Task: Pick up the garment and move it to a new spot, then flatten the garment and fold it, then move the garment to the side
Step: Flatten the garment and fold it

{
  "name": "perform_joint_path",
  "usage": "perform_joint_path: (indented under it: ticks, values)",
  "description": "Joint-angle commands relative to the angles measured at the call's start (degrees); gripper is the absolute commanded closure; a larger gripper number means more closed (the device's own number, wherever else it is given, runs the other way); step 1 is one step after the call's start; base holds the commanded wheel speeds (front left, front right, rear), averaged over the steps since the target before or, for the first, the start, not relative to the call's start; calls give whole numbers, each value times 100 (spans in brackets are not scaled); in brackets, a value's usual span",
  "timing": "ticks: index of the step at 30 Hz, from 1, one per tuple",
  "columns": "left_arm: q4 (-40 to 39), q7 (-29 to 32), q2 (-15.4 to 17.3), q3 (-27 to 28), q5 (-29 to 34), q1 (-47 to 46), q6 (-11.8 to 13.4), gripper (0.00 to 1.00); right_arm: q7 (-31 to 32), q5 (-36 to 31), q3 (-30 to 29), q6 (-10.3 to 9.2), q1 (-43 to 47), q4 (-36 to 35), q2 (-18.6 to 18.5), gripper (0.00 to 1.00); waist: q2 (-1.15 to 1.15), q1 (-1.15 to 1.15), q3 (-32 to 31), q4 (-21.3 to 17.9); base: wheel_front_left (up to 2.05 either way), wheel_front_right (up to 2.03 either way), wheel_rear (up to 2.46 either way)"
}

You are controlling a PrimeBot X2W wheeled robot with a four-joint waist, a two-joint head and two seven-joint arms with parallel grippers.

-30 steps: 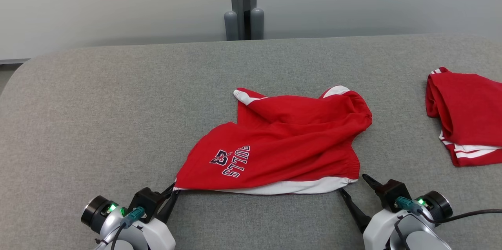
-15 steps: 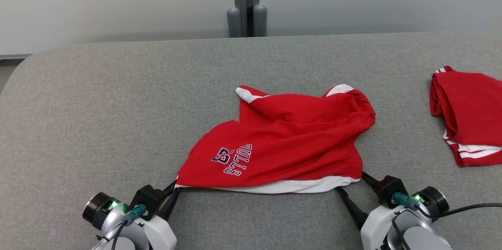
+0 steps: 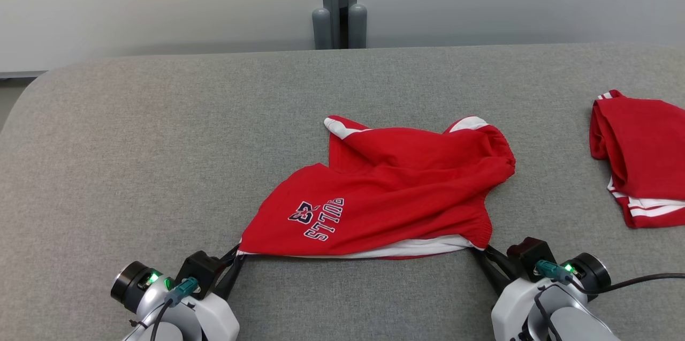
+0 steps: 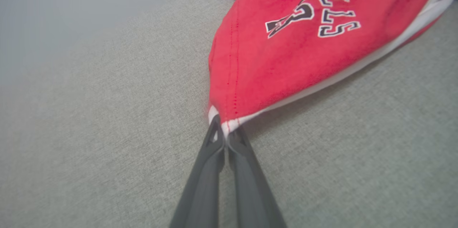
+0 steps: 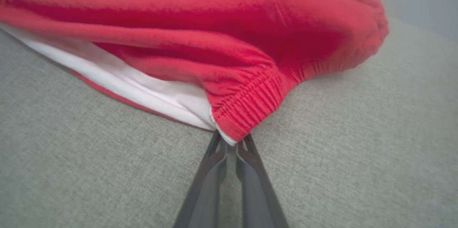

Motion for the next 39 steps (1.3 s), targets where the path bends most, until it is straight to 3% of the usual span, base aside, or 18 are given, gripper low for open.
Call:
perform_joint_path:
  ticks: [1,10,14,19,23,31,39]
  values:
    - [18,1,51,18,-28,-62,-5,100,5,59,6,-2,-38,15,-51,100,0,0,-21,-5,0,0,0]
    - [72,1,45,26,-70,119,-5,100,5,634,142,-2,222,-260,-123,100,0,0,-297,-39,0,0,0]
    - [40,1,20,10,-164,227,-5,100,6,1404,789,-2,297,-549,-307,100,0,0,-483,-68,0,0,0]
    - [-92,1,26,-33,-418,278,-5,100,97,2625,1766,-3,10,-1003,-849,100,0,0,-661,-111,0,0,0]
    - [-220,1,43,-67,-724,242,-5,100,255,3619,2125,-2,-239,-1447,-1218,100,0,0,-763,-146,0,0,0]
    - [-605,1,129,-75,-1529,-41,-5,100,453,5084,2347,-2,-696,-2364,-1821,100,0,0,-928,-172,0,0,0]
    - [-778,18,143,-56,-2791,-550,-5,100,869,6965,1959,-1,-1089,-3320,-2181,100,0,0,-1064,-173,0,0,0]
